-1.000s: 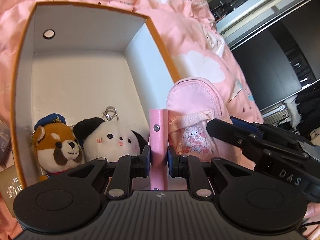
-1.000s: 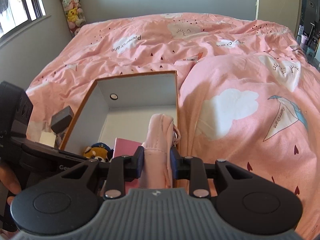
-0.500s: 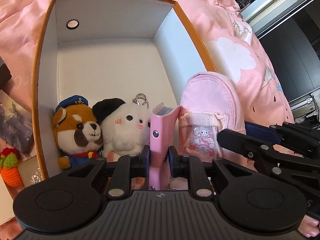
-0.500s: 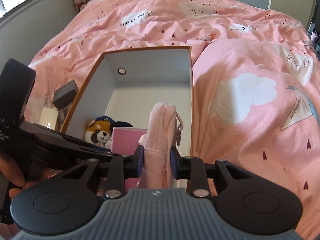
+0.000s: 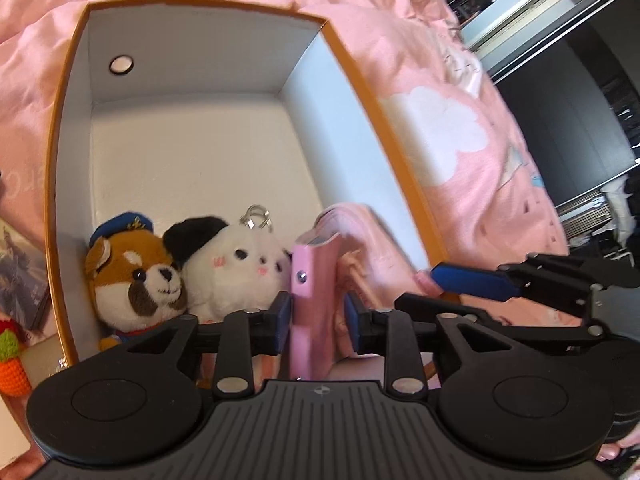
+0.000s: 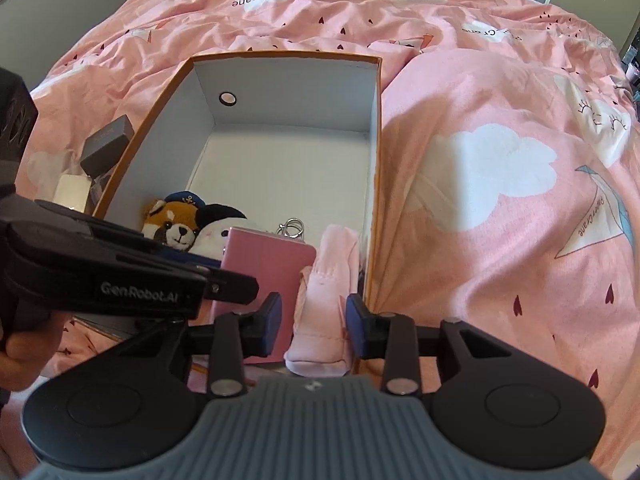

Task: Organize objects
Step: 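Lower the pink bag into the box and open the right tool while the left tool lowers the pencil case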

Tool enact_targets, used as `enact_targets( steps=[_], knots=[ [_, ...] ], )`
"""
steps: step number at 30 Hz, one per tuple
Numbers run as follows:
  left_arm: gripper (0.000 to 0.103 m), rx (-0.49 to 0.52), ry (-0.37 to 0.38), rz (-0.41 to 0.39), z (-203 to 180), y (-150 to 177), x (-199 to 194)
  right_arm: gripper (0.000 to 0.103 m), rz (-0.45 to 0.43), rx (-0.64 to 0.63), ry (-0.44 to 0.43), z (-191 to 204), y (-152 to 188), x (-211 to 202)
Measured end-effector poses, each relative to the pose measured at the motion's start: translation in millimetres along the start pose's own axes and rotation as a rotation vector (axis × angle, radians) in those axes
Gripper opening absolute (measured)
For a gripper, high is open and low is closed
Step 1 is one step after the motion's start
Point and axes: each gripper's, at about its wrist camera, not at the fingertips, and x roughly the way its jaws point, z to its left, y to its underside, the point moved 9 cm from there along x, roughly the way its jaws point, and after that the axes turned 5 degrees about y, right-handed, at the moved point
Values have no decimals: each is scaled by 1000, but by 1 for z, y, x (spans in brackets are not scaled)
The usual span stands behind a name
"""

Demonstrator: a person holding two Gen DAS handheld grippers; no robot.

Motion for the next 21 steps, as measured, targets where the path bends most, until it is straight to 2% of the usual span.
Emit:
enact_targets(
  steps=[4, 8, 12, 16, 19, 21],
  knots=[
    [37, 2, 57, -12, -4, -3, -7, 35, -25, -21, 3, 1, -1, -8],
    [17, -13, 31, -1, 5, -1, -3, 26, -45, -61, 4, 6, -2, -10],
    [16, -62, 40, -7, 6, -6, 1, 17, -52, -96, 11, 10, 0, -7],
    [15, -117, 100, 20, -3, -12, 4, 16, -69, -129, -2, 15, 2, -6],
    [14, -120, 99, 27, -8, -16, 12, 16, -64, -143, -7, 18, 3, -3],
    [6, -132, 109, 35, -10, -18, 18, 16, -61, -145, -11, 20, 3, -1]
  ],
)
